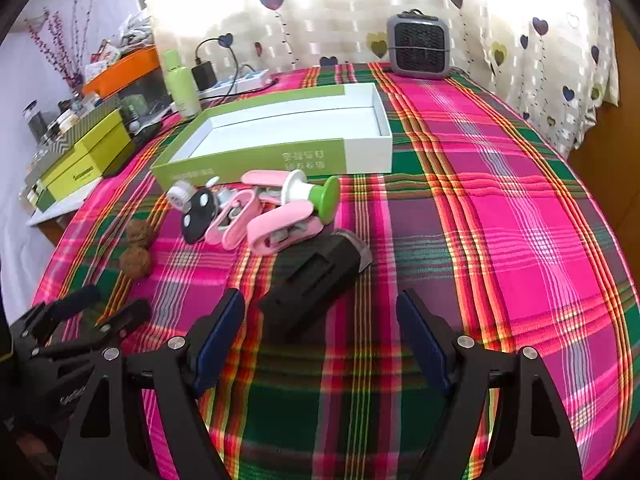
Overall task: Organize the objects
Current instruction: 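Grasp the black rectangular device with the right tool while the left tool grasps a walnut, then lift and carry the black device and walnut toward the open white box, then lower both held items into the white box and open both tools, then withdraw both open tools from the box back toward the remaining items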
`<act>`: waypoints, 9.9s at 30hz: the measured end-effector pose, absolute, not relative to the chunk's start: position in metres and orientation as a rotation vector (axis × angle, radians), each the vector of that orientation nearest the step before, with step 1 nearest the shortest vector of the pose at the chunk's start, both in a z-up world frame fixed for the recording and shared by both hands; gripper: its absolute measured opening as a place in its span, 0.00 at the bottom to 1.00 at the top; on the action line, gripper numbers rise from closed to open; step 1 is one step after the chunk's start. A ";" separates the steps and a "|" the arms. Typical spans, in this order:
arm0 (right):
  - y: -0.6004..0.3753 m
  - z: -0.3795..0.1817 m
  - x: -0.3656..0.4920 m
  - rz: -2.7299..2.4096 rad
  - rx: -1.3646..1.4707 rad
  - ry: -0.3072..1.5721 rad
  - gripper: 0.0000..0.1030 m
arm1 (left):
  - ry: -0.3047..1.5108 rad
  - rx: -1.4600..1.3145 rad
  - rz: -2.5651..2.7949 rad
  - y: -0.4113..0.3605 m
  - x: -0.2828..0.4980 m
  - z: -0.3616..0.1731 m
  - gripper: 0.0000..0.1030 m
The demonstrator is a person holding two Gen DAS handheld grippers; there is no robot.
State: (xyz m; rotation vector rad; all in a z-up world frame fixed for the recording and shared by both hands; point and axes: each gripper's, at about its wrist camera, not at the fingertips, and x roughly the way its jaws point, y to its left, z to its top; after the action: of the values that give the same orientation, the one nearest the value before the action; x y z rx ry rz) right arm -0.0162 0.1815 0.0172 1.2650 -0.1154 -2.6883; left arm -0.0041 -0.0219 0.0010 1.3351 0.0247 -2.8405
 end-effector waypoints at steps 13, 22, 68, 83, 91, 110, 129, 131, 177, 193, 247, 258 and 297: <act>0.184 0.015 -0.031 -2.700 1.299 -0.178 0.57 | 0.124 1.337 -2.864 -0.035 -0.004 0.004 0.81; 0.180 0.018 -0.032 -2.695 1.252 -0.111 0.36 | 0.118 1.338 -2.858 -0.036 -0.005 0.004 0.81; 0.175 0.014 -0.027 -2.629 1.243 0.148 0.29 | 0.113 1.344 -2.889 -0.024 -0.034 0.009 0.29; 0.178 0.013 -0.021 -2.608 1.221 0.105 0.28 | 0.101 1.350 -2.923 -0.013 -0.024 0.009 0.29; 0.175 0.014 -0.017 -2.567 1.208 0.073 0.28 | 0.091 1.366 -2.971 -0.003 -0.020 0.009 0.29; 0.162 0.014 -0.013 -2.522 1.184 0.080 0.28 | 0.046 1.367 -2.992 0.004 -0.021 0.010 0.28; 0.152 0.013 -0.020 -2.546 1.209 0.138 0.29 | 0.048 1.370 -2.976 0.003 -0.022 0.011 0.29; 0.152 0.013 -0.019 -2.543 1.203 0.137 0.28 | 0.050 1.369 -2.978 0.003 -0.022 0.011 0.29; 0.155 0.058 -0.051 -2.557 1.084 0.044 0.27 | 0.060 1.259 -3.069 0.001 -0.060 0.057 0.29; 0.157 0.068 -0.101 -2.536 1.101 0.009 0.28 | 0.096 1.249 -3.061 -0.004 -0.105 0.065 0.29; 0.128 0.022 -0.245 -2.477 1.365 0.020 0.28 | 0.027 1.527 -2.925 0.006 -0.254 0.020 0.29; 0.129 0.022 -0.243 -2.484 1.362 0.021 0.28 | 0.029 1.531 -2.921 0.006 -0.255 0.019 0.29; 0.140 0.051 -0.180 -2.587 1.260 -0.011 0.46 | 0.121 1.374 -2.975 -0.016 -0.181 0.052 0.43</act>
State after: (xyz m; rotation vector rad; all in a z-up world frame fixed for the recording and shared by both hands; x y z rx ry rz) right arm -0.1797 0.1402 0.0509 1.2599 -0.0109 -2.5868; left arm -0.1809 -0.0159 0.0515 1.3741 0.1214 -2.9750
